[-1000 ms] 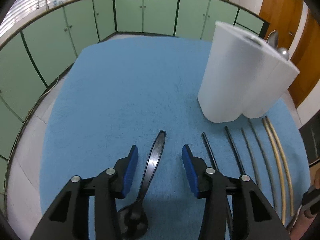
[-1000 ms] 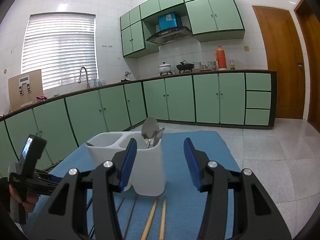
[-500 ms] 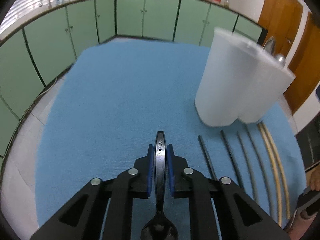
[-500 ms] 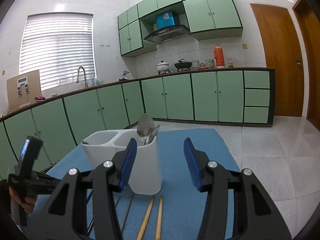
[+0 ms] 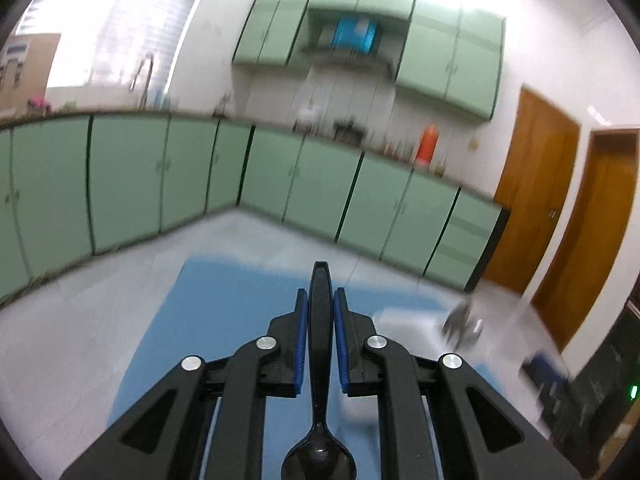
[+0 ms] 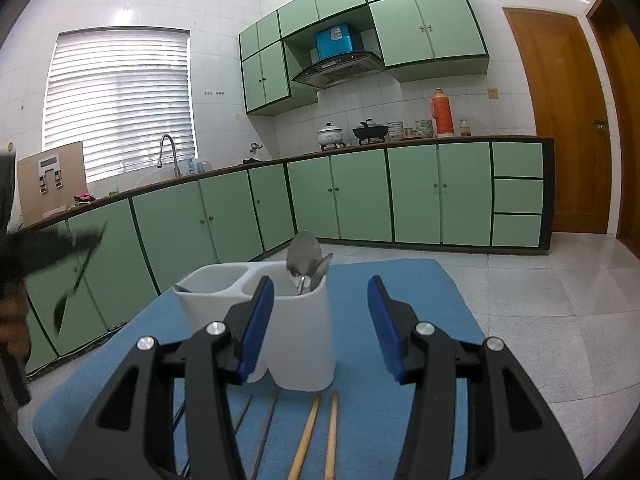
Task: Organize utensils
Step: 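Carry the black spoon with the left tool and lower it into the holder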
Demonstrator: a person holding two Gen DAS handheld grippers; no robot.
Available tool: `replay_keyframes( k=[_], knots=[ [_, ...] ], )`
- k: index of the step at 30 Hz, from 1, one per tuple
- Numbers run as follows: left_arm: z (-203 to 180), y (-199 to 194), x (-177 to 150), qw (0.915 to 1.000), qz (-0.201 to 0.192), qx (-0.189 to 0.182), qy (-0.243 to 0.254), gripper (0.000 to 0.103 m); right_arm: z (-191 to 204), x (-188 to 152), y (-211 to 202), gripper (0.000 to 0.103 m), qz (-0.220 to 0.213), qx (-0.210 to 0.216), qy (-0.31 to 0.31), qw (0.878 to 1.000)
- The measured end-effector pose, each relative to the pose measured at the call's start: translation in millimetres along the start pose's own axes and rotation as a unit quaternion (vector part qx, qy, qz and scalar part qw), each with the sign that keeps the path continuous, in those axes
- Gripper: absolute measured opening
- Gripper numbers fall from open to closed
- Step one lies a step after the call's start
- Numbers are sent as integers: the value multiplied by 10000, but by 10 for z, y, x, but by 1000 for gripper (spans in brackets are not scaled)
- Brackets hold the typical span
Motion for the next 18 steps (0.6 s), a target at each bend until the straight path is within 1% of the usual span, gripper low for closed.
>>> replay_keyframes(
  k=[3, 5, 9, 11, 14, 18],
  knots=[
    [-233, 150, 209, 9990, -351, -266, 77, 13, 0, 3, 8, 48, -9, 4, -10, 10000],
    [-366, 282, 297, 9979, -483, -413, 162, 13, -36, 10, 19, 48, -18, -13, 16, 10000],
    [-576, 568, 379, 9955, -699, -575, 271, 13, -138, 14, 64, 48, -17, -41, 87, 10000],
    [-613, 750, 391, 9951, -731, -624, 251, 13, -179, 9, 91, 48, -15, -64, 112, 9999],
    [-640, 999, 332, 9950, -664, -699, 261, 13, -225, -8, 151, 48, 27, -93, 143, 9999],
    [-667, 1148, 207, 9944, -559, -837, 320, 13, -259, -39, 252, 48, 122, -111, 169, 9997]
  ],
)
Point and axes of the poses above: each gripper's, at about its wrist camera, not at the fingertips, and y roughly the way its jaws point, z to its left, x to its top, the point moved 8 cm from there along y, roughly the way its jaws point, and after that the axes turned 6 degrees about z, right-handed, at the moved point
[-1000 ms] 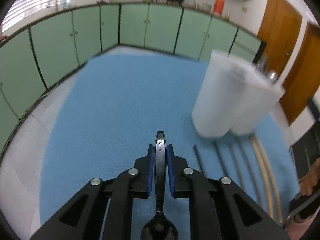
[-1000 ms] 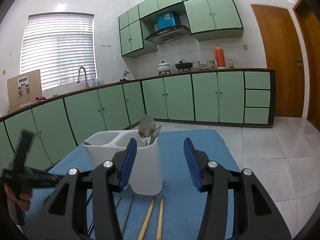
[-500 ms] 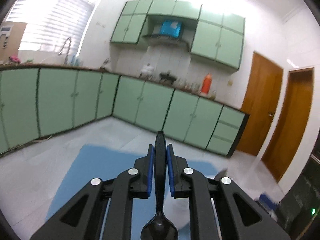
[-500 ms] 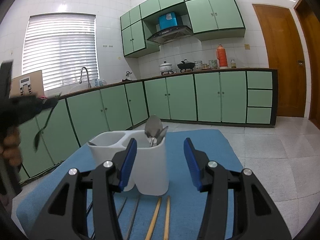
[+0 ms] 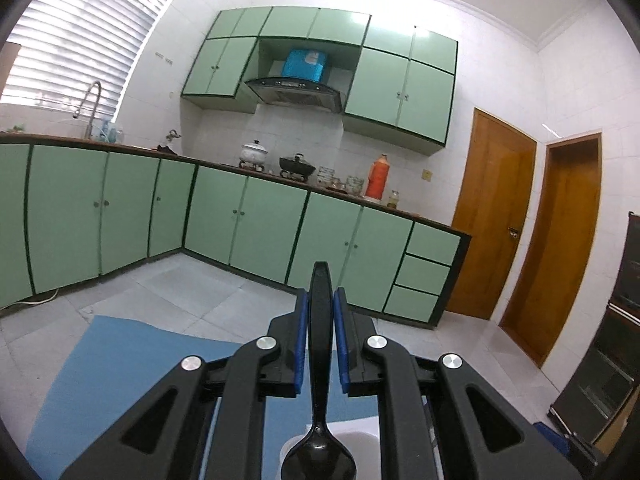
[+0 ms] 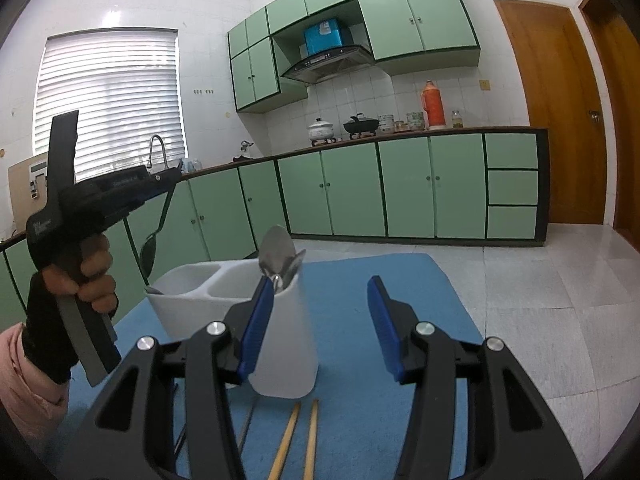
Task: Organize utensils
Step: 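Carry the black spoon with the left tool and lower it into the holder, then open the left tool to release the spoon and withdraw it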
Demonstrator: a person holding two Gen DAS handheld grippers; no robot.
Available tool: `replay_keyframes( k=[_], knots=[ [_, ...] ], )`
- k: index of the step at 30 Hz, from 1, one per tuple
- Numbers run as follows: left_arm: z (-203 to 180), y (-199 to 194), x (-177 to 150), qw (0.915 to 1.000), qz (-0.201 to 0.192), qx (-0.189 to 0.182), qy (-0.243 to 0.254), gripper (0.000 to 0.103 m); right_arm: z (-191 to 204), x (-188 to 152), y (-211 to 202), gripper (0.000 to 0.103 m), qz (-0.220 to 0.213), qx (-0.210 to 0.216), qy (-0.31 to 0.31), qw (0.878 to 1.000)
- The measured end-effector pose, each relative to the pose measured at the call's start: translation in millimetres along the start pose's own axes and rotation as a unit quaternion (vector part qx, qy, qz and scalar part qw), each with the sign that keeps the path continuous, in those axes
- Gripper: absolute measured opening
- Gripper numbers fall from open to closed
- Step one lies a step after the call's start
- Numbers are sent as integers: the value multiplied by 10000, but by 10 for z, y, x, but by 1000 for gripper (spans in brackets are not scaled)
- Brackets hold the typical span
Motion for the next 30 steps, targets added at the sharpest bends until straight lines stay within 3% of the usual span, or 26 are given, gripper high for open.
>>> replay_keyframes(
  k=[7, 30],
  knots=[
    [-24, 23, -145, 9998, 12, -186, 67, 13, 57, -25, 77, 48, 143, -146, -94, 9997],
    [73, -66, -469, 9993, 276, -152, 197, 13, 220, 253, 302, 48, 136, -229, -235, 9994]
  ],
)
Point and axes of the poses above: each gripper's, at about its wrist camera, not at the fingertips, and y roughly the way its jaws point, z to its left, x to its top, the point moved 8 cm from there along y, roughly the way its jaws point, and after that the axes turned 6 degrees about z, right-handed, at the moved point
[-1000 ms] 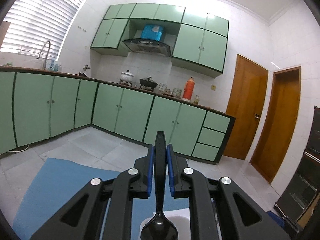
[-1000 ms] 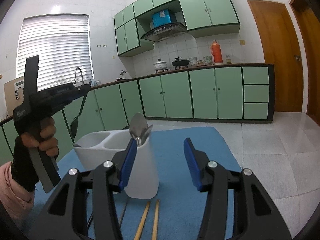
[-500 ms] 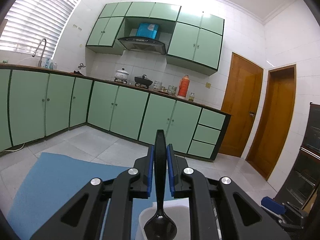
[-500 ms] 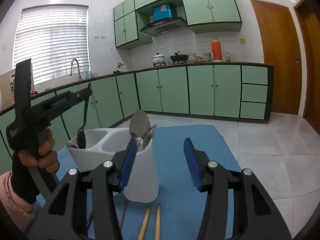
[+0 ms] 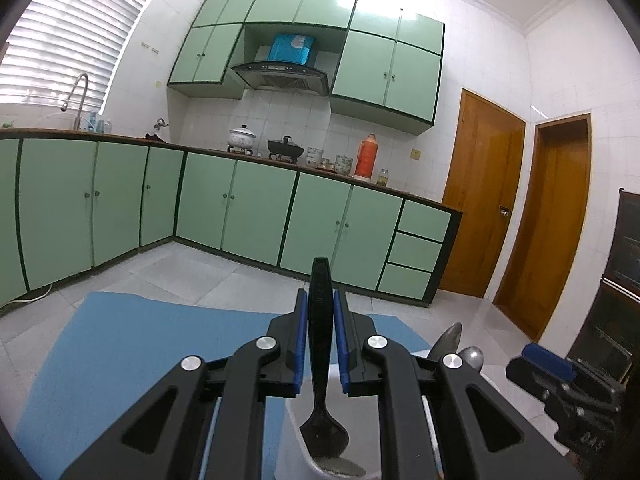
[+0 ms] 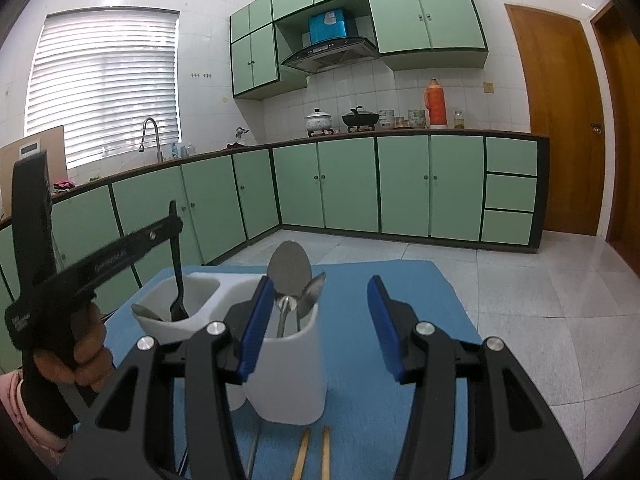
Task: Organize utensils
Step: 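Open the left tool to release the spoon and withdraw it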
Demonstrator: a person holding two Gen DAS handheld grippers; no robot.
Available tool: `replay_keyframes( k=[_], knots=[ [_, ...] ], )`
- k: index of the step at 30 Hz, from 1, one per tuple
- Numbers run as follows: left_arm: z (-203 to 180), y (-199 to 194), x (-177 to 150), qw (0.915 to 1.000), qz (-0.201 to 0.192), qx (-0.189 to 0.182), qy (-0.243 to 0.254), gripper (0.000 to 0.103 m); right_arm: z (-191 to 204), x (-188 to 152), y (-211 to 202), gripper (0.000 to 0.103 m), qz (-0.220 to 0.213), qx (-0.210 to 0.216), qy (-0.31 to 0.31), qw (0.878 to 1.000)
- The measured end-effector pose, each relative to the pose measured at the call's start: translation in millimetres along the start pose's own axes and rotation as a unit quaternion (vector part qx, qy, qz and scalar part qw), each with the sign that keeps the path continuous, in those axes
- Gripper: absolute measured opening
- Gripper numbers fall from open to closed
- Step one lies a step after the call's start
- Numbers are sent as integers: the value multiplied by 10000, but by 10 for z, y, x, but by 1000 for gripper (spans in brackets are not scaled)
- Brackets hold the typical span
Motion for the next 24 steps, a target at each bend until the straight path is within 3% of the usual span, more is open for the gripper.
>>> replay_keyframes(
  k=[10, 17, 24],
  knots=[
    [0, -8, -108, 9999, 121, 21, 44, 15, 33, 66, 41, 48, -55, -4, -17, 10000],
    [24, -212, -88, 9999, 28, 46, -92, 53, 29, 78, 29, 48, -44, 3, -35, 10000],
    [65, -617, -133, 9996, -94, 210, -186, 74, 17, 31, -35, 48, -31, -3, -22, 10000]
  ],
)
Point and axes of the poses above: each gripper's, at about its wrist camera, not at the fingertips, and y roughly the way its jaws point, z to its left, x to its top, the point moved 8 cm from there along y, roughly the way its jaws point, and after that the axes turned 6 degrees about z, right-handed, at the moved point
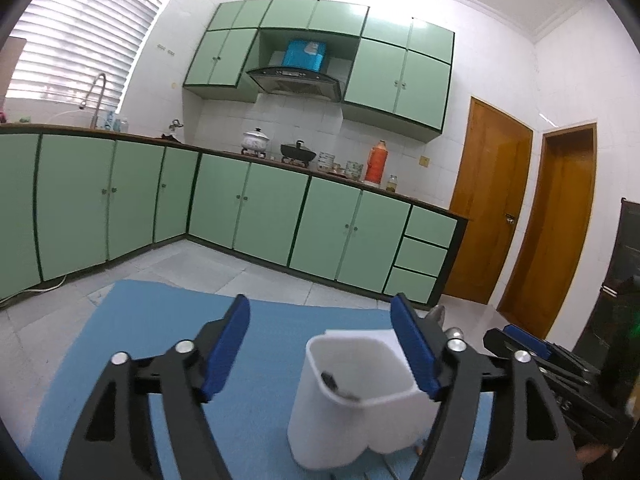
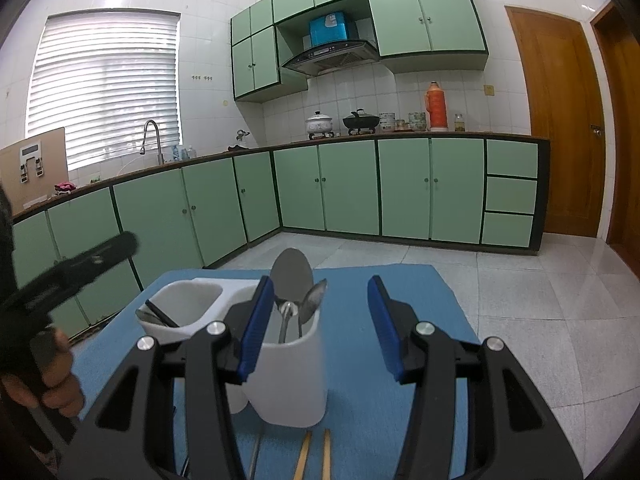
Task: Organize utensils
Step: 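Open the left tool to release the spoon and withdraw it, then move both tools over the row of chopsticks beside the holder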
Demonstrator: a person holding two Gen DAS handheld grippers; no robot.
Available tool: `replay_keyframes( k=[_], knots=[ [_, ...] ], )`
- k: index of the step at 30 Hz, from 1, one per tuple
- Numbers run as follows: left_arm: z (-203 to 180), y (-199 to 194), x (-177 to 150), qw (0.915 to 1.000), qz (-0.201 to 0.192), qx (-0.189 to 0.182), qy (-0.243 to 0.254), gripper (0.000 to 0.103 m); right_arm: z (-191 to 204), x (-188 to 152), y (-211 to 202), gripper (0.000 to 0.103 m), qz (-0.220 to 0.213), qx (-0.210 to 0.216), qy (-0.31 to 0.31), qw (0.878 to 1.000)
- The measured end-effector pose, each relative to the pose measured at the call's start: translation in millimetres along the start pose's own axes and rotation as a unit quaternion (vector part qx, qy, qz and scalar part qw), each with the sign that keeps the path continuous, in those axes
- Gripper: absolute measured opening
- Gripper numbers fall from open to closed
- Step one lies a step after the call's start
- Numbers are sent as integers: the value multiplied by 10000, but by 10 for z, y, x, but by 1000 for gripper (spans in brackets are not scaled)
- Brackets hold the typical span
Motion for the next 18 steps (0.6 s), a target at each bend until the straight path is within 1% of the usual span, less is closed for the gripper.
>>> replay_keyframes(
  k=[2, 6, 7, 12, 18],
  knots=[
    [12, -117, -23, 10000, -10, 65, -14, 80, -9, -32, -33, 48, 19, -2, 11, 10000],
    [28, -328, -145, 9996, 133, 213, -84, 84, -32, -102, -129, 48, 48, -4, 30, 10000],
    [32, -379, -194, 9994, 187, 299, -73, 85, -36, -119, -153, 48, 65, 0, 34, 10000],
    [30, -578, -470, 9972, 425, 618, 18, 86, -43, -274, -297, 48, 147, -4, 4, 9999],
    [-14, -777, -846, 9936, 692, 878, 133, 88, -51, -492, -514, 48, 302, 8, 17, 9995]
  ],
)
Point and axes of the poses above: each gripper's, at about its wrist camera, not at the fingertips, and y roughly the way its jaws point, z to its left, x to its top, the point moved 8 cm from there along y, roughly the way its jaws point, and after that the axes turned 6 degrees about z, right-handed, at the moved point
